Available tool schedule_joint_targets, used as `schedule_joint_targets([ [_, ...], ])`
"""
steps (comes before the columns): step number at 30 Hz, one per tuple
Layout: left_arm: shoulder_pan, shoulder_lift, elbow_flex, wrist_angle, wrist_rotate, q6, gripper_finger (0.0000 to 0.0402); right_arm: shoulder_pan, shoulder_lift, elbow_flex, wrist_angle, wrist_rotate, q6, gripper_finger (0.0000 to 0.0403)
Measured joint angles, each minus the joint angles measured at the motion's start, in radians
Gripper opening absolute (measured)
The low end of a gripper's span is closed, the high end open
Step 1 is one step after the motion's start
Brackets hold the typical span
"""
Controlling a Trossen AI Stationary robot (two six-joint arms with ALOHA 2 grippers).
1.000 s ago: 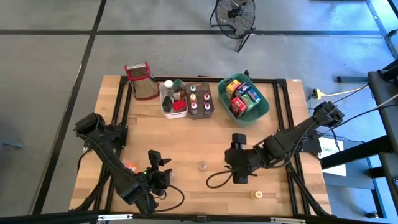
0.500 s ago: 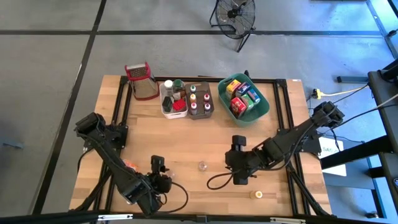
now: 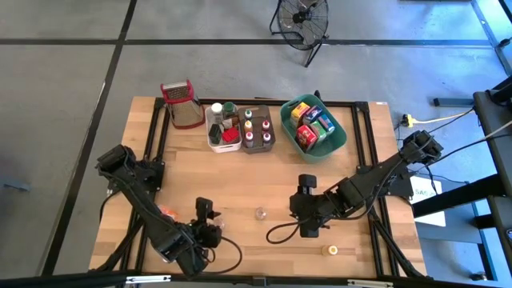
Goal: Pick & Place Kitchen Items
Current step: Put the left brown spice can into the left white bin
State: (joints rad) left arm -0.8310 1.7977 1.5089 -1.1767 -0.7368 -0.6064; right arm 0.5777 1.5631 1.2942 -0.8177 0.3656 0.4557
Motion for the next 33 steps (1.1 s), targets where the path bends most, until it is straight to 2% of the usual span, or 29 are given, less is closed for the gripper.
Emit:
schedule_joint_targets([
  [15, 0.002, 0.0, 0.0, -0.001, 0.003, -0.043, 0.0316, 0.0, 0.0, 0.0, 0.022, 0.002, 0.0, 0.0254],
  [27, 0.003, 0.0, 0.0, -0.001, -0.057, -0.015, 0.0322, 0.002, 0.0, 0.0, 0.022, 0.034, 0.0, 0.0254],
  [33, 0.0, 0.0, 0.0, -0.001, -0.057, 0.073, 0.0322, 0.002, 0.0, 0.0, 0.023, 0.06, -0.001, 0.0254],
])
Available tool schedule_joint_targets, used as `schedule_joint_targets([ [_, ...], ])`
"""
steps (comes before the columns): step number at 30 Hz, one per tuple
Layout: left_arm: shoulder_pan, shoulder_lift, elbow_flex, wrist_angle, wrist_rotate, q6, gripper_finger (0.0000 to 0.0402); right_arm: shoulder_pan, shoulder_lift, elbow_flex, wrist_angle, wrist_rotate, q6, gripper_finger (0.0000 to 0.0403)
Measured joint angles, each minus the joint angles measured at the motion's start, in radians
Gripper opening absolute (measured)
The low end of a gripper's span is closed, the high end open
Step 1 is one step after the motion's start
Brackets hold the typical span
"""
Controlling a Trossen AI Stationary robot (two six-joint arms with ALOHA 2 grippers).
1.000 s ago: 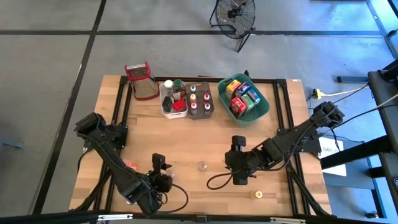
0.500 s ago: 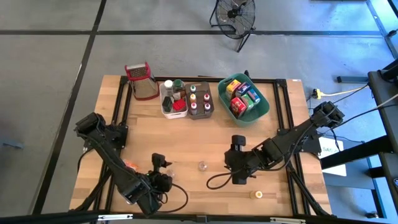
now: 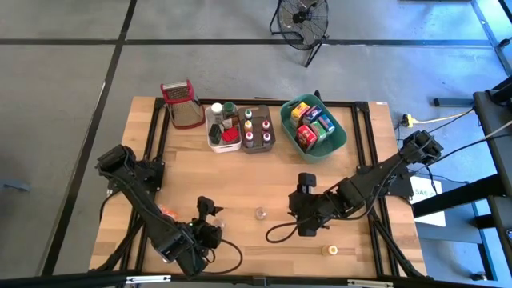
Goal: Pick & Place Kitchen Items
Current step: Put the left brown spice can into the left white bin
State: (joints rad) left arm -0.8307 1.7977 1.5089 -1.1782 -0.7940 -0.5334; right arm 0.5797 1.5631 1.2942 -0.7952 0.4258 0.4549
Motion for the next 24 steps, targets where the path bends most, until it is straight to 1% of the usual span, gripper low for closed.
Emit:
schedule_joint_targets([
  [20, 0.0, 0.0, 0.0, 0.0, 0.002, -0.033, 0.0322, 0.0, 0.0, 0.0, 0.0, 0.001, 0.0, 0.0254],
  [24, 0.0, 0.0, 0.0, 0.0, 0.003, -0.075, 0.0322, 0.0, 0.0, 0.0, 0.0, 0.001, 0.0, 0.0254],
])
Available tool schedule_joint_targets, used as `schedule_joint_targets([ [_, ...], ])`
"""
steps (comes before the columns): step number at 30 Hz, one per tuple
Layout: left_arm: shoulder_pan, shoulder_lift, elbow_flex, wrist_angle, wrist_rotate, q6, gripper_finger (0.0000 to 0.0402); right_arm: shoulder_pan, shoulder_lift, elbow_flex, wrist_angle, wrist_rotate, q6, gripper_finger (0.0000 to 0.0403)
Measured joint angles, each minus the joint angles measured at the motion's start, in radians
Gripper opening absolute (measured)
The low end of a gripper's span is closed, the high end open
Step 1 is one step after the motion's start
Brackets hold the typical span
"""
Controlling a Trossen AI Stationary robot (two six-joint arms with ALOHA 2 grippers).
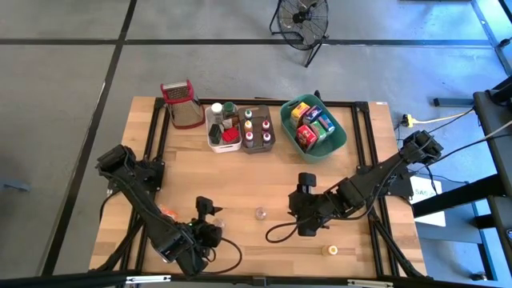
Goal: Pick & Place Kitchen Items
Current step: Put the left brown spice can into the left white bin
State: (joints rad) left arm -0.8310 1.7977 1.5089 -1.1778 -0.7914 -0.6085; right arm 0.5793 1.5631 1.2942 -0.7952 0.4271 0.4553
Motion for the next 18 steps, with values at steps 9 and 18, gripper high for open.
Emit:
schedule_joint_targets([
  [9, 0.0, 0.0, 0.0, 0.0, 0.0, -0.017, 0.0322, 0.0, 0.0, 0.0, 0.0, 0.003, 0.0, 0.0254],
  [18, 0.001, 0.0, -0.016, 0.041, 0.12, -0.017, 0.0322, 0.0, 0.0, 0.0, 0.0, 0.026, 0.0, 0.0254],
])
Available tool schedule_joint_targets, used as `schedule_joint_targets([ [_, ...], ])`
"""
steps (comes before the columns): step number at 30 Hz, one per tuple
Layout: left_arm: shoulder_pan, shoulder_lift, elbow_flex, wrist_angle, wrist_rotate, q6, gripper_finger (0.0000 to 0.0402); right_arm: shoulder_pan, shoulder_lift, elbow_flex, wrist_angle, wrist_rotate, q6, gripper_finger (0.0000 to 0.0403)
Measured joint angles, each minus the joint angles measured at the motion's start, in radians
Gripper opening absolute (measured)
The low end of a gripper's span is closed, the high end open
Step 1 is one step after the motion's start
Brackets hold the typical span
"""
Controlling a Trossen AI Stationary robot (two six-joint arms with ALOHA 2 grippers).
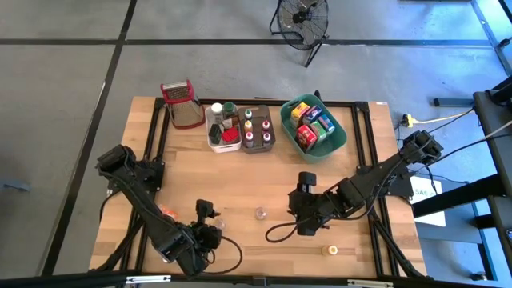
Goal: Pick & Place Kitchen Items
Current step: Put the left brown spice can into the left white bin
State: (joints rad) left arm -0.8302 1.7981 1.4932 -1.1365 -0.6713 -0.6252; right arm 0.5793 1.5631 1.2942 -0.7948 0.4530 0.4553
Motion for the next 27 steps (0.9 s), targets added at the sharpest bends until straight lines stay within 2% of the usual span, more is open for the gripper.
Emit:
schedule_joint_targets([
  [5, 0.006, 0.001, -0.072, 0.09, 0.058, 0.04, 0.0322, 0.0, 0.0, 0.0, 0.002, 0.0, 0.0, 0.0254],
  [10, 0.022, 0.002, -0.117, 0.101, 0.079, 0.045, 0.0322, 0.0, 0.0, 0.0, 0.01, 0.0, 0.0, 0.0253],
  [15, 0.066, 0.002, -0.158, 0.171, 0.211, 0.046, 0.0322, 0.0, 0.0, 0.0, 0.014, 0.004, 0.0, 0.0253],
  [21, 0.114, 0.002, -0.163, 0.207, 0.273, 0.132, 0.0322, 0.0, 0.0, 0.0, 0.014, 0.026, 0.0, 0.0253],
  [27, 0.149, 0.002, -0.163, 0.205, 0.347, 0.142, 0.0322, 0.0, 0.0, 0.0, 0.014, 0.026, 0.0, 0.0253],
])
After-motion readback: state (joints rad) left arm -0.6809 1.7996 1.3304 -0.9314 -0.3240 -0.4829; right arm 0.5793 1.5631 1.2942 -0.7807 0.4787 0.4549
